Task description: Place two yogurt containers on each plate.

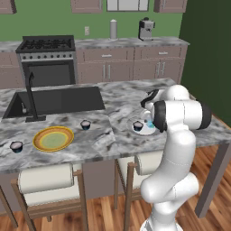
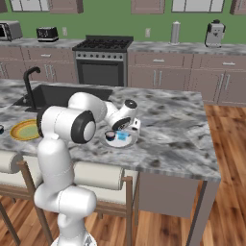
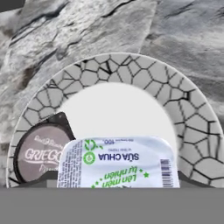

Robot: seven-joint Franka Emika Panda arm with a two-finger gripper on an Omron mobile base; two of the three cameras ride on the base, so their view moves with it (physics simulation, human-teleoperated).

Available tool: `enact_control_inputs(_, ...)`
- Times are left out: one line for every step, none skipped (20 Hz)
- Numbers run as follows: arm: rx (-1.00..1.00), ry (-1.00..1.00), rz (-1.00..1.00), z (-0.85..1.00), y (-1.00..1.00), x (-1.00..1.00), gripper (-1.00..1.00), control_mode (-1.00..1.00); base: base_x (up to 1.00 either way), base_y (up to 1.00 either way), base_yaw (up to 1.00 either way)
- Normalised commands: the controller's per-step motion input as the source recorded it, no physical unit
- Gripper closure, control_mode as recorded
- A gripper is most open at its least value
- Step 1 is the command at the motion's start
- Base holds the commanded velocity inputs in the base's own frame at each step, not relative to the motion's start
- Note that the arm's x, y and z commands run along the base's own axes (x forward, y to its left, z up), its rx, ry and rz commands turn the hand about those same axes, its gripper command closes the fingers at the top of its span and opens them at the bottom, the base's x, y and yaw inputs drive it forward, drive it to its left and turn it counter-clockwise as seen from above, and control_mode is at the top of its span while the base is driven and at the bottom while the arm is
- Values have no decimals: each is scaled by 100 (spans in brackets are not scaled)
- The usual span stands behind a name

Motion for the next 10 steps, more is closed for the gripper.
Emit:
enact_control_inputs(0,0,0,-43,-6,0,100,-100,0,0,0)
enact_control_inputs(0,0,0,-43,-9,0,100,-100,0,0,0)
enact_control_inputs(0,0,0,-39,-10,0,100,-100,0,0,0)
enact_control_inputs(0,0,0,-38,-10,0,100,-100,0,0,0)
enact_control_inputs(0,0,0,-31,-11,0,100,-100,0,0,0)
enact_control_inputs(0,0,0,-25,-8,0,100,-100,0,0,0)
enact_control_inputs(0,0,0,-13,-7,0,100,-100,0,0,0)
enact_control_inputs(0,0,0,-14,-3,0,100,-100,0,0,0)
enact_control_inputs(0,0,0,-5,0,1,100,-100,0,0,0)
enact_control_inputs(0,0,0,-9,0,2,100,-100,0,0,0)
